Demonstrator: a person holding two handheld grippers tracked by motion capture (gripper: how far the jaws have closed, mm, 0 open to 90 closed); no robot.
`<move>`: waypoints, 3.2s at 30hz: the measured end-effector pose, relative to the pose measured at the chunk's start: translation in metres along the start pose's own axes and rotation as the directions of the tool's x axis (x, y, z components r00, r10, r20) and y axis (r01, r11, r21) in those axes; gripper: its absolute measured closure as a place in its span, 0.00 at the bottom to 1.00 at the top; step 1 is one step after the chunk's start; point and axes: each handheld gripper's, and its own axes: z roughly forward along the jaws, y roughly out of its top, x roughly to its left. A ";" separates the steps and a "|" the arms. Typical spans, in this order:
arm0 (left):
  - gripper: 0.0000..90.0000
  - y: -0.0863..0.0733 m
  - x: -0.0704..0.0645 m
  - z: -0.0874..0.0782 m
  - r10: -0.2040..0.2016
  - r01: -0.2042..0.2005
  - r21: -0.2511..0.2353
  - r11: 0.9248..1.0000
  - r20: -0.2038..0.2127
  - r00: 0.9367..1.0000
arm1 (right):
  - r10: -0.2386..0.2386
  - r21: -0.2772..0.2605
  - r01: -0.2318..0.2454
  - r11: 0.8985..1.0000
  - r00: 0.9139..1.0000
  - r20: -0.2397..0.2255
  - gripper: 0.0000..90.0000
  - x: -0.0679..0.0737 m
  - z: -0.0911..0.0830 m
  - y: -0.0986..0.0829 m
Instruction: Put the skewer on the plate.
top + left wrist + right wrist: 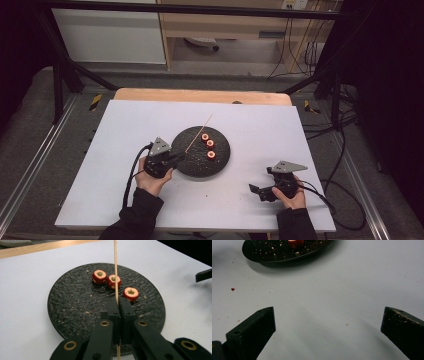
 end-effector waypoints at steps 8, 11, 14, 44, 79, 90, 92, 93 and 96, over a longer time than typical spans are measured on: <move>0.98 0.005 0.001 0.022 -0.009 0.010 0.040 0.999 -0.045 0.999 | 0.007 -0.008 -0.007 1.000 1.000 -0.007 0.01 -0.001 -0.001 -0.001; 0.98 0.005 0.003 0.031 -0.010 0.014 0.064 0.998 -0.071 0.997 | 0.007 -0.007 -0.007 1.000 1.000 -0.009 0.01 -0.001 -0.002 -0.001; 0.98 0.003 0.005 0.039 -0.021 0.028 0.086 0.996 -0.087 0.996 | 0.006 -0.012 -0.007 1.000 1.000 -0.006 0.01 -0.002 -0.002 -0.002; 0.88 -0.005 0.008 0.056 -0.028 0.056 0.188 0.981 -0.149 0.988 | 0.007 -0.003 -0.007 1.000 1.000 -0.007 0.01 -0.002 -0.001 -0.003; 0.07 -0.060 0.044 -0.052 0.109 -0.115 0.159 0.981 0.046 0.993 | 0.010 0.013 -0.010 1.000 1.000 -0.003 0.01 -0.003 -0.002 -0.004; 0.03 -0.087 0.058 -0.066 0.080 -0.083 0.149 0.985 0.026 0.996 | 0.013 0.018 -0.013 1.000 1.000 -0.005 0.01 -0.003 -0.001 -0.004; 0.03 -0.089 0.060 -0.067 0.077 -0.080 0.146 0.986 0.023 0.997 | 0.013 0.020 -0.013 1.000 1.000 -0.007 0.01 -0.003 -0.001 -0.004; 0.03 -0.089 0.061 -0.067 0.074 -0.077 0.147 0.986 0.024 0.997 | 0.012 0.023 -0.012 1.000 1.000 -0.008 0.01 -0.003 -0.001 -0.004; 0.03 -0.089 0.062 -0.067 0.072 -0.074 0.146 0.986 0.021 0.997 | 0.015 0.023 -0.015 1.000 1.000 -0.010 0.01 -0.003 -0.001 -0.004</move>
